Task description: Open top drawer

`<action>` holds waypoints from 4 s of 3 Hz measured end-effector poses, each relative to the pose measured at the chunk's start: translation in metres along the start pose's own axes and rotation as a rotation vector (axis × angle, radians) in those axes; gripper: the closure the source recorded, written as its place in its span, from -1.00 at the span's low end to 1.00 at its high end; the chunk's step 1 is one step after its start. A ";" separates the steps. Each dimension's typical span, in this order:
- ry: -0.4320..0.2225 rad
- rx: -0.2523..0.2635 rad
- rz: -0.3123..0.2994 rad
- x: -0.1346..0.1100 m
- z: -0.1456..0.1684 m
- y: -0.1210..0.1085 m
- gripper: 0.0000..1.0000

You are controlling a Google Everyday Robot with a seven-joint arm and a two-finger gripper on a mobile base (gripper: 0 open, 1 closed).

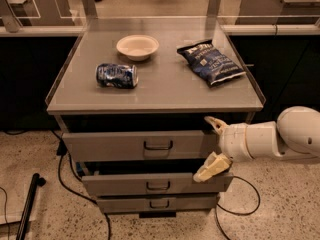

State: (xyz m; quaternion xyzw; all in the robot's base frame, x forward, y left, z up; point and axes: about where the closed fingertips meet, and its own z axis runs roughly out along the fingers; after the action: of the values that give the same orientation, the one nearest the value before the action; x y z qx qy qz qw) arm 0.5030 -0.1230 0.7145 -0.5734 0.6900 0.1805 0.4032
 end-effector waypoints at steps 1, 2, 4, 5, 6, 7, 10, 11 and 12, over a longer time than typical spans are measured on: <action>-0.018 0.007 -0.025 -0.003 0.014 -0.002 -1.00; 0.000 -0.003 -0.016 0.009 0.025 -0.003 -1.00; 0.047 -0.051 0.000 0.035 0.059 -0.023 -1.00; 0.048 -0.052 0.000 0.033 0.058 -0.024 -0.97; 0.048 -0.052 0.000 0.033 0.058 -0.024 -0.55; 0.048 -0.052 0.000 0.030 0.055 -0.025 -0.08; 0.058 -0.026 0.034 0.030 0.033 -0.006 1.00; 0.058 -0.026 0.035 0.028 0.031 -0.006 1.00; 0.066 -0.016 0.063 0.033 0.022 0.014 1.00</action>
Offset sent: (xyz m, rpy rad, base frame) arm 0.0118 0.0126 -0.0126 0.0123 -0.0376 0.0106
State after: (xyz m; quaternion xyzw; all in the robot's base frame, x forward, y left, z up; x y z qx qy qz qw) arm 0.4971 -0.1250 0.6731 -0.5602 0.7192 0.1794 0.3698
